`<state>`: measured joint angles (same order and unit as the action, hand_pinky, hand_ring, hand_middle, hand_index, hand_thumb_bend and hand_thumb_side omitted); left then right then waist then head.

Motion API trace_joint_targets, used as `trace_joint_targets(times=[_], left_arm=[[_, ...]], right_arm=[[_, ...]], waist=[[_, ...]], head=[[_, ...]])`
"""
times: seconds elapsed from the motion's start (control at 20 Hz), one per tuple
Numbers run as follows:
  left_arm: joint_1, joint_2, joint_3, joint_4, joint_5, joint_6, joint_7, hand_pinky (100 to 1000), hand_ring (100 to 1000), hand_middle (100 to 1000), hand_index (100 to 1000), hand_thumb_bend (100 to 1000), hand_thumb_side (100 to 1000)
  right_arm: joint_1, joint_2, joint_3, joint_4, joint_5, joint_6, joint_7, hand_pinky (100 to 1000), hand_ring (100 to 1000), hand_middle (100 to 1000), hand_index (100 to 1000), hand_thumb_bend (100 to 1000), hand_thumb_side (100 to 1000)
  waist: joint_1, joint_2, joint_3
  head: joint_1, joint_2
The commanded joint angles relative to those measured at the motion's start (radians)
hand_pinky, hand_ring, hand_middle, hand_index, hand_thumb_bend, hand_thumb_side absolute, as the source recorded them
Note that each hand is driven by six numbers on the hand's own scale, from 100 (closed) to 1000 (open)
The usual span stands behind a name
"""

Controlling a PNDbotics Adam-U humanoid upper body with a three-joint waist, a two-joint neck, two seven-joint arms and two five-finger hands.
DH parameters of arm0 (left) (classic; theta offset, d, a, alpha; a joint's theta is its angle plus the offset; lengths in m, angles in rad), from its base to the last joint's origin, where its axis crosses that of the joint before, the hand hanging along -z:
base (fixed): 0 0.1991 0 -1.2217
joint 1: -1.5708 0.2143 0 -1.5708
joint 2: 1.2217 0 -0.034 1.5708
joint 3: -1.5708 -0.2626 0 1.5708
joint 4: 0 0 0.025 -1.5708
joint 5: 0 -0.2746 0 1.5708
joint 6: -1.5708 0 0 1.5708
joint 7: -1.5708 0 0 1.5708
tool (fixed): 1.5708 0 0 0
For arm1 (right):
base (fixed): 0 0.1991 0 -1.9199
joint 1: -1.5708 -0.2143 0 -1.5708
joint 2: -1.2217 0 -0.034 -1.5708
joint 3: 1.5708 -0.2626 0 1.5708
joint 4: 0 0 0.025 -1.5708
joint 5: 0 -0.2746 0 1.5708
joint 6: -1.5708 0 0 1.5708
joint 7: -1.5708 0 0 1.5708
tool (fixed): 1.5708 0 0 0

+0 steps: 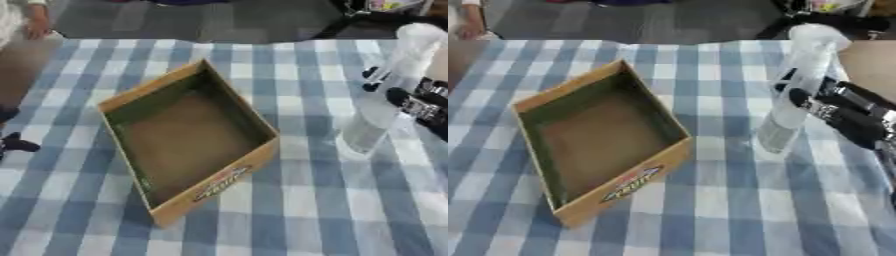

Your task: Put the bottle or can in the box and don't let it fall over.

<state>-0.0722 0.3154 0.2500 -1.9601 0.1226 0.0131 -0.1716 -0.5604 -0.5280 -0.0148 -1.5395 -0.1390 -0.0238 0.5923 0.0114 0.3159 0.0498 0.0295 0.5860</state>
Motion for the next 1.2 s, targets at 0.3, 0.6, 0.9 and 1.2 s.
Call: trace_joint_targets(times=[0.3,0.6,0.9,1.2], left_arm=[[-0.008,0.010,0.009,-0.019,-0.004,-0.002,-0.003,1000,611,898,973,100,747],[-0.007,0.008,0.009,-0.019,-0.006,-0.002,-0.003,1000,613,898,973,100,748],[-0.007,0.007,0.009,-0.019,-0.007,-0.003,-0.005,1000,614,898,973,100,748],[-0.007,0.006,0.009,-0.018,-0.009,-0.004,-0.006,1000,615,898,973,100,748]], right_arm=[[-0.013,-0.001,0.004,-0.019,0.022,-0.006,0.007,991,1000,1000,1000,100,661],[-0.005,0.003,0.006,-0.015,0.050,-0.027,0.002,991,1000,1000,1000,100,655],[0.003,0.008,0.010,-0.008,0.084,-0.046,-0.011,991,1000,1000,1000,100,644],[0.010,0.010,0.012,-0.004,0.113,-0.059,-0.019,991,1000,1000,1000,100,634]], waist=[[0.001,-0.012,0.002],[0.003,-0.008,0.002],[0.006,-0.003,0.002],[0.007,0.000,0.000]], head=[[0.003,-0.012],[0.003,-0.015],[0.004,-0.013],[0.005,-0.009]])
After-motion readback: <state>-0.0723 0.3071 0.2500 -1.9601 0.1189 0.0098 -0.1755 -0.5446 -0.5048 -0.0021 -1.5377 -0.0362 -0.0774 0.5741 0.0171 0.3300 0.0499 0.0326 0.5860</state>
